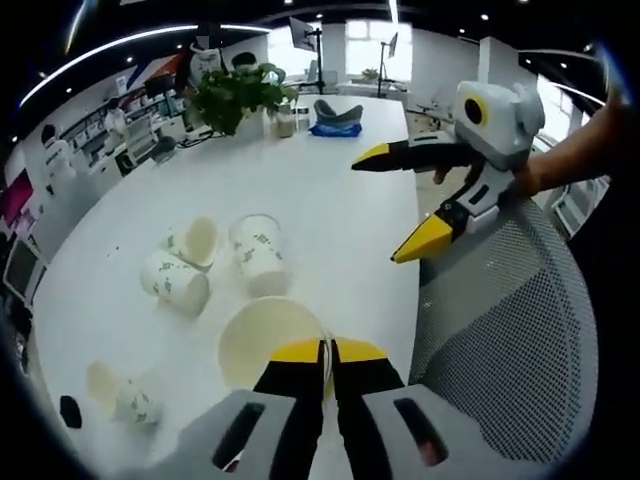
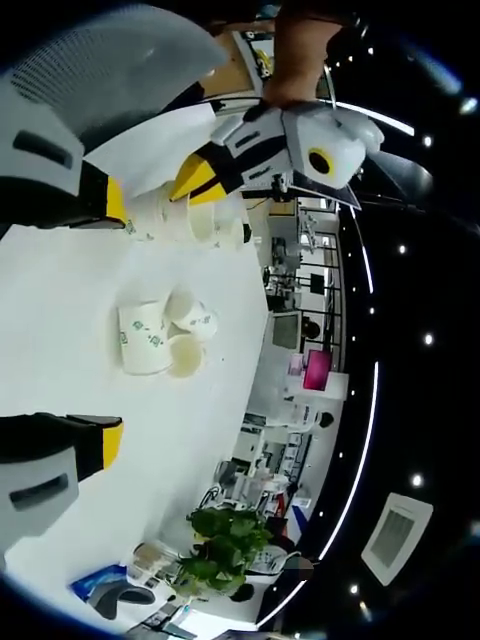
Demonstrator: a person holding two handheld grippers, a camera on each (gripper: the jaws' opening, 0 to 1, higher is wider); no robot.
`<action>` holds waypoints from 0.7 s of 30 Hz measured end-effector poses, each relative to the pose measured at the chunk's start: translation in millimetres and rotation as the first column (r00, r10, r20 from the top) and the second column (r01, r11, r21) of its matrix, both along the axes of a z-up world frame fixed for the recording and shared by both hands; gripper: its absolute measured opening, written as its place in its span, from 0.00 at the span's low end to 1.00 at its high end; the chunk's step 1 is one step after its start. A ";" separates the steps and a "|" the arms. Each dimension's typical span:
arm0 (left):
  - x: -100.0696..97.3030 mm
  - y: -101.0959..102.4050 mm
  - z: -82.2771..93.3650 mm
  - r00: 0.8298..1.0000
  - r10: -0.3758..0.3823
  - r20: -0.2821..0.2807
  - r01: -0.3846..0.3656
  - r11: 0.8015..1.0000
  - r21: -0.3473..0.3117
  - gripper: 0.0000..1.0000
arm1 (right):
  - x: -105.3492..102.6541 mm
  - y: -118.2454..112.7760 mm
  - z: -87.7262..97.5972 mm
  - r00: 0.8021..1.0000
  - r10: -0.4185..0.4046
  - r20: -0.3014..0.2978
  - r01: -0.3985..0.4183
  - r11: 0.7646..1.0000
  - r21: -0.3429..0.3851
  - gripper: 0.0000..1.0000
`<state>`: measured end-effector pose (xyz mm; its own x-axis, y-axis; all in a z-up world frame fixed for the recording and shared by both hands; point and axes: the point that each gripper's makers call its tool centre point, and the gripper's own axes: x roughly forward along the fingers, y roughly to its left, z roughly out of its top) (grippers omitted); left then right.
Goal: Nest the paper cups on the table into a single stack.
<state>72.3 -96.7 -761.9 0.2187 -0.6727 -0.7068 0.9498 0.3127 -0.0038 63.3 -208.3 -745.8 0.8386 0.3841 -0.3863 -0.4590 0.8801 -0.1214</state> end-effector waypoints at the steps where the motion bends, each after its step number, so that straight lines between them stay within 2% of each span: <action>1: -0.1 0.2 -2.2 1.000 -0.001 -0.003 0.001 1.000 0.003 0.00 | 0.0 -0.1 -0.2 1.000 0.001 -0.001 -0.001 1.000 -0.001 0.76; 5: -0.3 0.3 -8.8 1.000 -0.002 -0.019 0.002 1.000 0.002 0.00 | 0.2 -0.6 -0.9 1.000 0.001 -0.002 -0.001 1.000 -0.001 0.76; 10: -0.7 -1.8 -7.6 0.999 0.010 -0.044 -0.011 1.000 -0.023 0.01 | 0.1 -0.2 -0.7 1.000 0.002 -0.002 -0.002 1.000 -0.002 0.76; 21: -1.3 -2.0 -7.7 0.998 0.006 -0.057 -0.008 1.000 -0.028 0.01 | -0.2 0.2 -0.2 1.000 0.003 -0.003 -0.003 1.000 -0.008 0.76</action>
<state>71.1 -98.7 -769.6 0.1833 -0.6910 -0.6993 0.9456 0.3184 -0.0669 63.1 -208.2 -746.1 0.8363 0.3836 -0.3917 -0.4619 0.8778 -0.1267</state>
